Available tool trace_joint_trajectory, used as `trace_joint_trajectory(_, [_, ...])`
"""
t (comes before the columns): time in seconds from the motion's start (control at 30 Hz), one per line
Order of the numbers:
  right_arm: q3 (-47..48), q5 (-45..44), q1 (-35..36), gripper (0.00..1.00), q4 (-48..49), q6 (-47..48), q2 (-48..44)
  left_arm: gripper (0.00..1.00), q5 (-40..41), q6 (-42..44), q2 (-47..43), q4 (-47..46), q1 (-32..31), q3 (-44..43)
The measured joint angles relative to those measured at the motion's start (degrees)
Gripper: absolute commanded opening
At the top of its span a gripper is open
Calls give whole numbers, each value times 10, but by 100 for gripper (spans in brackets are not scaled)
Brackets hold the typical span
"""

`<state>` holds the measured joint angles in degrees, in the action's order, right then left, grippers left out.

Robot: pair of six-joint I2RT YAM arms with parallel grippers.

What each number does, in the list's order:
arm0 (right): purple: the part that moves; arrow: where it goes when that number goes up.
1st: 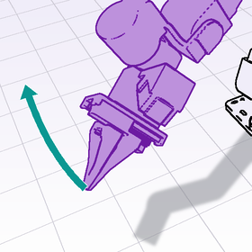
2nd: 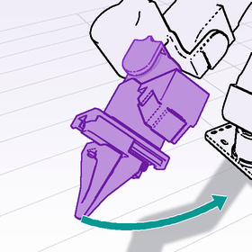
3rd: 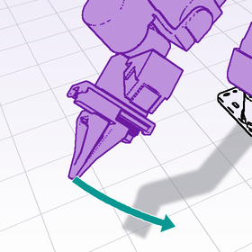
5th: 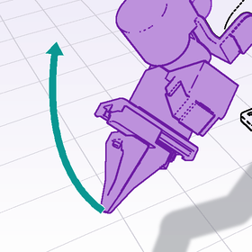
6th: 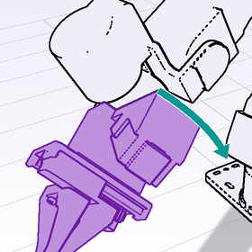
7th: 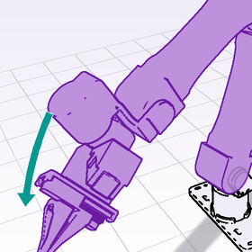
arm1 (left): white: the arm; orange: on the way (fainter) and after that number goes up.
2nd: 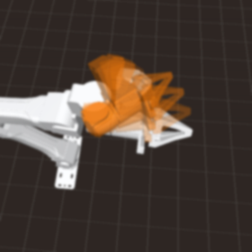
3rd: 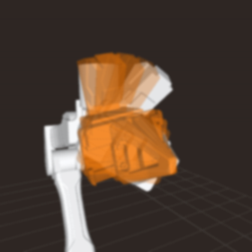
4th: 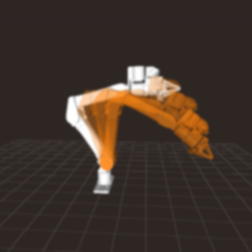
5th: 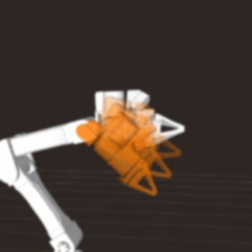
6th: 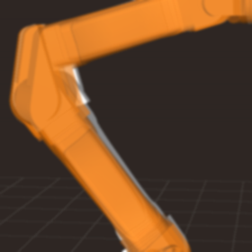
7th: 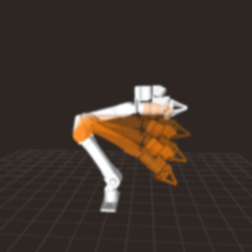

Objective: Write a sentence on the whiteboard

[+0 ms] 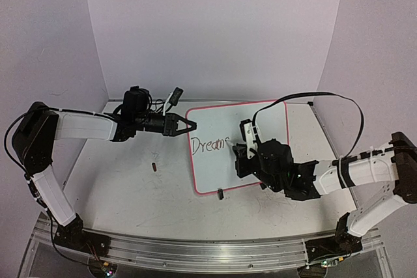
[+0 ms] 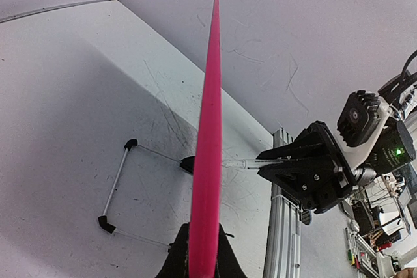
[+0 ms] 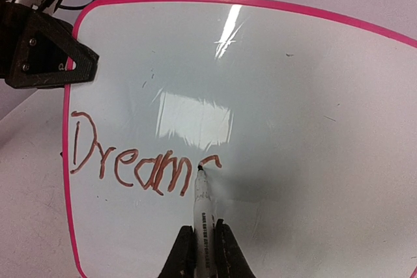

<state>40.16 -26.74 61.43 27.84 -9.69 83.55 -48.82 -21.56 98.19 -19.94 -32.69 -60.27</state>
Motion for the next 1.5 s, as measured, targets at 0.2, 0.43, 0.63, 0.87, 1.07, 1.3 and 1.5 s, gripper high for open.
trace_joint_trajectory(0.2, [-8, -3, 0, 0, -15, -7, -10, 0, 0, 0, 0, 0, 0, 0])
trace_joint_trajectory(0.43, [-10, -4, 0, 0, -24, -10, -14, 0, 0, 0, 0, 0, 0, 0])
trace_joint_trajectory(0.63, [-11, -4, 0, 0, -25, -12, -15, 0, 0, 0, 0, 0, 0, 0])
trace_joint_trajectory(0.87, [-16, -3, 5, 0, -28, -16, -16, 0, 0, 0, 0, 0, 0, 0])
trace_joint_trajectory(1.07, [-16, 0, 8, 0, -31, -17, -16, 0, 0, 0, 0, 0, 0, 0])
trace_joint_trajectory(1.3, [-14, 4, 9, 0, -30, -17, -9, 0, 0, 0, 0, 0, 0, 0])
trace_joint_trajectory(1.5, [-3, 5, 13, 0, -25, -16, 1, 0, 0, 1, 0, 0, 0, 0])
